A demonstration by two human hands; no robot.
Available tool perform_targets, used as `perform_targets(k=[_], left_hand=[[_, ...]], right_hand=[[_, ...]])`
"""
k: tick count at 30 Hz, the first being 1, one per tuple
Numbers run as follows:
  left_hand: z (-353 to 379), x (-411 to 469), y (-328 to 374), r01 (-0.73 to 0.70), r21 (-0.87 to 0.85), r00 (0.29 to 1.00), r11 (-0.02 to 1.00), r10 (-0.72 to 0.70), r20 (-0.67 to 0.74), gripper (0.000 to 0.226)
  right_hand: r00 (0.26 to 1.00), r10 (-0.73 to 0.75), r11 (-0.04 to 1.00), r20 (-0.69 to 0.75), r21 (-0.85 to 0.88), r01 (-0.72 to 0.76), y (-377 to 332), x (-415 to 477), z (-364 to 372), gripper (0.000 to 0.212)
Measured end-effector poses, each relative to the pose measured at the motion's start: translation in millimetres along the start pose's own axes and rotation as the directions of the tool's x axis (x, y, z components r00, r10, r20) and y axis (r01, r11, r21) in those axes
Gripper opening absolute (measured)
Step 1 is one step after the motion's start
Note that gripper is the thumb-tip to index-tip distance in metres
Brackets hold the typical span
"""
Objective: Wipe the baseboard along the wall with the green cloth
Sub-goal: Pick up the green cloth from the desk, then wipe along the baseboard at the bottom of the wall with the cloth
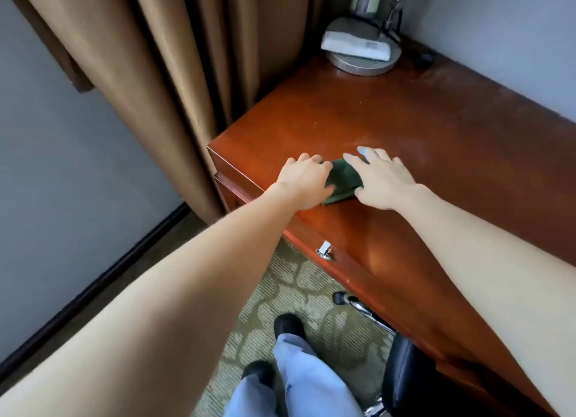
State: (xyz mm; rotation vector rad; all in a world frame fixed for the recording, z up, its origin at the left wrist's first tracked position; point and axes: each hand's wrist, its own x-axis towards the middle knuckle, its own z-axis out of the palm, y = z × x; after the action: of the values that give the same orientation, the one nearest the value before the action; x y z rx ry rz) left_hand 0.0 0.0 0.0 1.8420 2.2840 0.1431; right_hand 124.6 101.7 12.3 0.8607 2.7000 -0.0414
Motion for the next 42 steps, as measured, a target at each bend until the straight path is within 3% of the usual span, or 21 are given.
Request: perform_targets(k=[6, 11, 16, 20, 26, 32, 38, 42], left_hand=[[16, 8, 2, 0.040, 0.042, 0.996, 0.998, -0.043, 0.083, 0.054], [19, 4, 0, 0.088, 0.002, 0.996, 0.996, -0.088, -0.012, 0.038], [14, -12, -19, 0.121, -0.093, 0.992, 0.988, -0.123, -0.015, 0.033], [-3, -53, -67, 0.206, -0.095, 0.975, 0.974, -0.213, -0.063, 0.034], [-20, -155, -150, 0.459, -0.046, 0.882, 0.887, -0.461, -0.098, 0.039], [-27, -254, -196, 0.618, -0.060, 0.773, 0.784, -0.620, -0.135, 0.037], [-47, -309, -226, 0.690, -0.067, 0.690, 0.721, -0.683, -0.240, 0.031], [-54, -324, -237, 0.689, -0.048, 0.690, 0.723, -0.674, -0.264, 0.029]], right_hand=[[0.992, -0.030, 0.998, 0.126, 0.055, 0.023, -5, 17, 8, 0.061], [0.998, -0.033, 0.996, 0.053, 0.090, 0.028, -18, 22, 9, 0.052], [0.997, -0.055, 0.992, 0.061, 0.115, 0.048, -53, 31, 6, 0.044], [0.976, -0.215, 0.970, 0.018, 0.116, 0.212, -109, 46, -14, 0.041], [0.906, -0.422, 0.880, -0.021, 0.229, 0.416, -237, 50, -35, 0.040], [0.763, -0.646, 0.734, -0.030, 0.252, 0.631, -335, 33, -45, 0.042], [0.708, -0.702, 0.682, -0.075, 0.214, 0.699, -399, 26, -67, 0.038], [0.706, -0.702, 0.684, -0.094, 0.184, 0.706, -420, 22, -72, 0.035]])
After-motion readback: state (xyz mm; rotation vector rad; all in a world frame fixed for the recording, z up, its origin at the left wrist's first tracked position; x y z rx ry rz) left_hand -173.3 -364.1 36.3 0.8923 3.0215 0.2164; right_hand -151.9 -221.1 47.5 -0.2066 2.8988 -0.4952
